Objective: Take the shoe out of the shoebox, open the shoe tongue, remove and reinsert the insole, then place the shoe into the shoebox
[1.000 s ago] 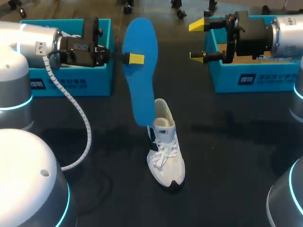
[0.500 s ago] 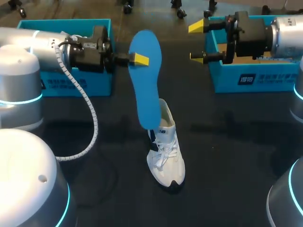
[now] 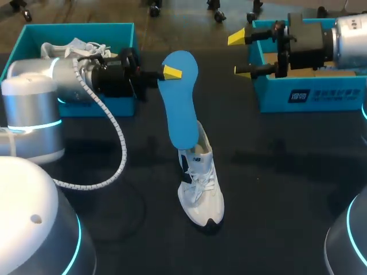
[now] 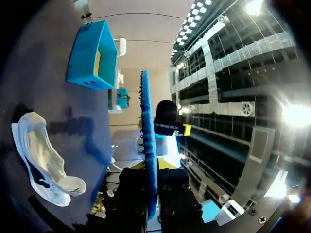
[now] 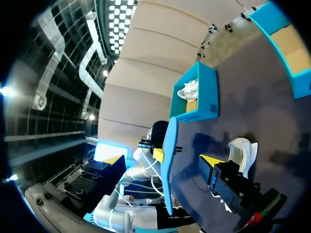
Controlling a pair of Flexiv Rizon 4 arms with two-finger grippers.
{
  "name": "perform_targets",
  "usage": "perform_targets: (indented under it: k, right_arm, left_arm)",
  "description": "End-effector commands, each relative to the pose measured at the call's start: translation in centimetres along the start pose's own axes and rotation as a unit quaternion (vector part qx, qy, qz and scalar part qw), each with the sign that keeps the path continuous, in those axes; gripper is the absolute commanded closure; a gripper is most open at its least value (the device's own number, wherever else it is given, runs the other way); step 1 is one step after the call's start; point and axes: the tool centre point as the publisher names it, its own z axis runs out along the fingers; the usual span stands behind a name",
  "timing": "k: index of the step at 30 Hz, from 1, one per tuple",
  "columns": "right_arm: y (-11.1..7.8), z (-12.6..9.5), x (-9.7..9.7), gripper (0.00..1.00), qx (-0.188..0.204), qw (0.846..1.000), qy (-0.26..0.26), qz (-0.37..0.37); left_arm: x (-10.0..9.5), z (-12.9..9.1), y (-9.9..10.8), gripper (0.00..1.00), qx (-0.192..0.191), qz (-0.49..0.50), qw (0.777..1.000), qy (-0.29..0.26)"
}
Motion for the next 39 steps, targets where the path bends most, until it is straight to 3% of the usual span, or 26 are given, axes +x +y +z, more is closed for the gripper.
perform_targets:
  k: [1,26,34,39]
  right_arm:
    - [-0.4,-0.2,1.5,0.0,-0.006,0.999,-0.042,-0.005]
    - [-2.0,2.5,6.6,0.0,0.021,0.973,-0.224,-0.042]
    - [-2.9,3.3,7.8,0.0,0.03,0.954,-0.294,-0.047]
    - [-3.3,3.8,8.7,0.0,0.032,0.926,-0.373,-0.046]
  left_arm:
    - [-1.1,0.1,-0.7,1.0,-0.015,0.016,1.0,0.019]
    - [-2.1,2.2,-2.6,1.0,-0.015,0.036,0.999,0.01]
    - [-2.3,2.3,-2.9,1.0,-0.011,0.032,0.999,0.001]
    - [-2.3,2.3,-2.9,1.0,-0.011,0.032,0.999,0.001]
